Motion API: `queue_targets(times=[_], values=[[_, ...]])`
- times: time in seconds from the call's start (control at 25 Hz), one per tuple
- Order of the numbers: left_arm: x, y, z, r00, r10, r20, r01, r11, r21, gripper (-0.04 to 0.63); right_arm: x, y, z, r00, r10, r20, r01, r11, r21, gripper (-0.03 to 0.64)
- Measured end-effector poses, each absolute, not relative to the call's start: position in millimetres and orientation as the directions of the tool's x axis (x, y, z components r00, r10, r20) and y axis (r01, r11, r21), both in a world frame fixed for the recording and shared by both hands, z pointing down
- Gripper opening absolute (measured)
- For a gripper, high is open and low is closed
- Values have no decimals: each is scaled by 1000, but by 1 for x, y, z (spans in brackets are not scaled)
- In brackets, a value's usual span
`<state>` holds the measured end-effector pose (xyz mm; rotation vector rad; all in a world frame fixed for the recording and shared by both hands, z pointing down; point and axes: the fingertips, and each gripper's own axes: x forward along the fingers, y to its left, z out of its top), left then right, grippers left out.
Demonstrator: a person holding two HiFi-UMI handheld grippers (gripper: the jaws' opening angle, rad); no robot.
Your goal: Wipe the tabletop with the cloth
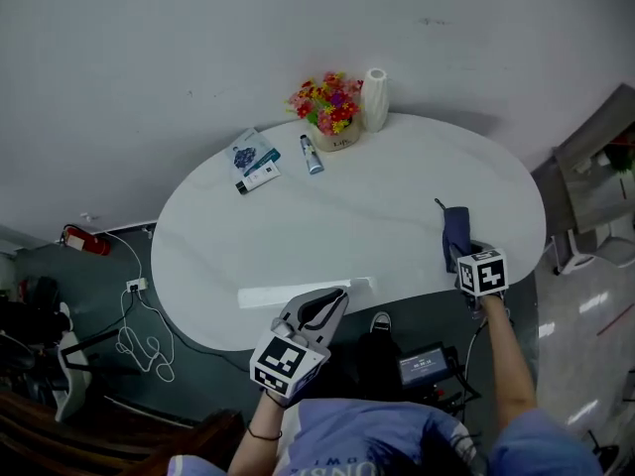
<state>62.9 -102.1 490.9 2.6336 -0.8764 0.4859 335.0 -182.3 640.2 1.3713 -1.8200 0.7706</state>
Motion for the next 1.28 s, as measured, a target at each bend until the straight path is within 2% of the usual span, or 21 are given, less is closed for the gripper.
queue_targets(times=[0.4,0.68,0.96,1.28], values=[[145,-109,504,773,-448,450,-577,-791,204,20,521,-158,640,25,-557,830,-1000,-2,28,67],[194,-111,498,808,-400,433,-520,-830,204,20,593,-130,643,93,-545,833,-992,-121,31,67],[199,-111,496,805,-408,431,-526,-826,201,20,578,-130,637,58,-573,817,-996,-93,6,67],[147,-106,495,764,-483,428,-599,-778,190,20,471,-142,601,-78,-624,778,-997,66,-47,67]])
